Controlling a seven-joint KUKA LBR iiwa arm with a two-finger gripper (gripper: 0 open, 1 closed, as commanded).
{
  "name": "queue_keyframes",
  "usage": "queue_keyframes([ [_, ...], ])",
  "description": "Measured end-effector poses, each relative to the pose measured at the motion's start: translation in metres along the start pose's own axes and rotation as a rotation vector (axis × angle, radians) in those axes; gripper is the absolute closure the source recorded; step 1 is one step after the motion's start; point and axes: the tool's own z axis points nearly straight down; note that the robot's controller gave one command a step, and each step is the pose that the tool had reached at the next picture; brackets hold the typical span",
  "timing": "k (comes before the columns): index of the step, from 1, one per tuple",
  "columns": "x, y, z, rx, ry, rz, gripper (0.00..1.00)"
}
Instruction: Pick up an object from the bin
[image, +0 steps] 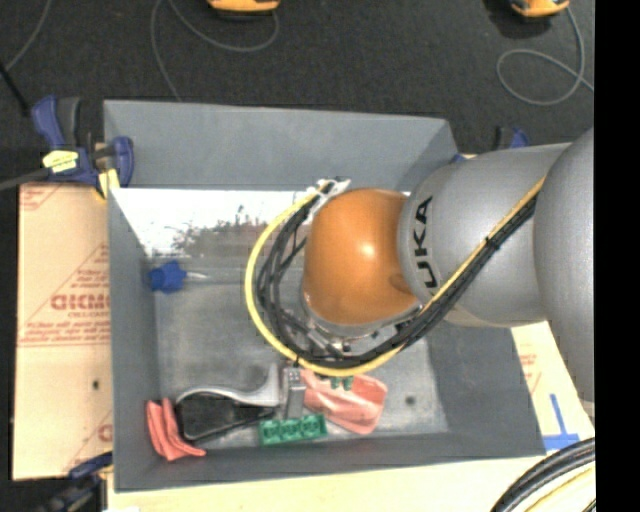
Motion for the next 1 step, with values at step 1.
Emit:
queue_keyframes([
  [1,-0.0019,-0.0005,-0.0042,-0.001,-0.008,0.004,0.00],
])
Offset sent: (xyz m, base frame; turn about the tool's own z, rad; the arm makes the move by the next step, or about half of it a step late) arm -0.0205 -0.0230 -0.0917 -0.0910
